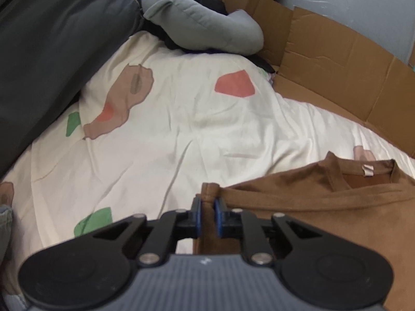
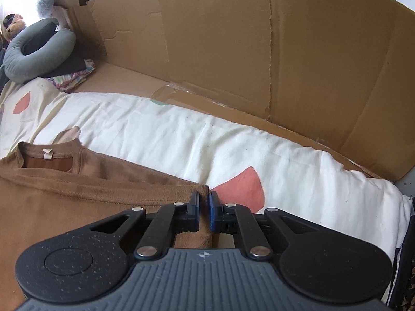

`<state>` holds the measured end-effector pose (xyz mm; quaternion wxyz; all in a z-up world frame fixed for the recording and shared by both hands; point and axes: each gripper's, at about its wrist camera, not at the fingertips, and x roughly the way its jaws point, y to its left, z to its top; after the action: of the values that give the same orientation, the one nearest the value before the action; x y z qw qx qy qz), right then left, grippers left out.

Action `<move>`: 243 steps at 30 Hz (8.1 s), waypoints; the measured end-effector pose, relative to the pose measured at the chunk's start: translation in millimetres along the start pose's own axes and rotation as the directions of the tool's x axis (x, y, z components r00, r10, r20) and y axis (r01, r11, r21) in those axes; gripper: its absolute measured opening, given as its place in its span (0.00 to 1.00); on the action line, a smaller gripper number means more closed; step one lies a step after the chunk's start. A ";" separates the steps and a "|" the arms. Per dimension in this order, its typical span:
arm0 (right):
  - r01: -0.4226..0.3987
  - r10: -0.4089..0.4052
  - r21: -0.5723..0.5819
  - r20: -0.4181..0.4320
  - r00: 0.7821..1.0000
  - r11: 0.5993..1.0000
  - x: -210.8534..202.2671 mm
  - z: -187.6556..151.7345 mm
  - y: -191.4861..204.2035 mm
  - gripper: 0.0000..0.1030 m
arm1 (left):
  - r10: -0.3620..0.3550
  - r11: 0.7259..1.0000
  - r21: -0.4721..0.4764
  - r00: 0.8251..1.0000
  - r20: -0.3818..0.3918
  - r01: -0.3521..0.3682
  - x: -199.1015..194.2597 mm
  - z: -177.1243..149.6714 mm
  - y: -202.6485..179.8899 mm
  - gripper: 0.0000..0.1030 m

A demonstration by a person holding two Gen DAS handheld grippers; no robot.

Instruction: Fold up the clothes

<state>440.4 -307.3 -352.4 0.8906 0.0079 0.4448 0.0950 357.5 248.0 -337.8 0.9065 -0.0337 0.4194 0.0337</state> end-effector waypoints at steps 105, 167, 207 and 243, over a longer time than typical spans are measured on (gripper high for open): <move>-0.045 0.036 -0.063 -0.137 0.990 0.997 -91.2 -28.5 83.5 0.37 | -0.033 0.990 0.134 0.996 -0.087 0.044 -110.0 -4.5 -103.3 0.57; -0.028 0.003 -0.093 -0.251 0.968 0.995 -89.5 -143.8 120.0 0.33 | -0.331 0.893 0.173 0.867 -0.374 0.415 -112.2 -134.3 -199.1 0.21; 0.129 -0.121 0.005 -0.309 0.943 0.992 -117.7 -176.4 48.5 0.21 | -0.099 0.992 0.040 0.937 -0.335 0.119 -110.1 -152.6 -69.9 0.17; -0.181 0.294 0.745 -0.021 0.956 0.642 -125.5 -248.9 -31.8 0.45 | -0.183 0.858 -0.510 0.964 -0.195 0.060 -132.5 -189.2 55.1 0.41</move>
<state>174.4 -378.2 -406.6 0.7578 0.4169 0.5013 0.0248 123.5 281.6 -360.8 0.8106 -0.2976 0.4982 0.0790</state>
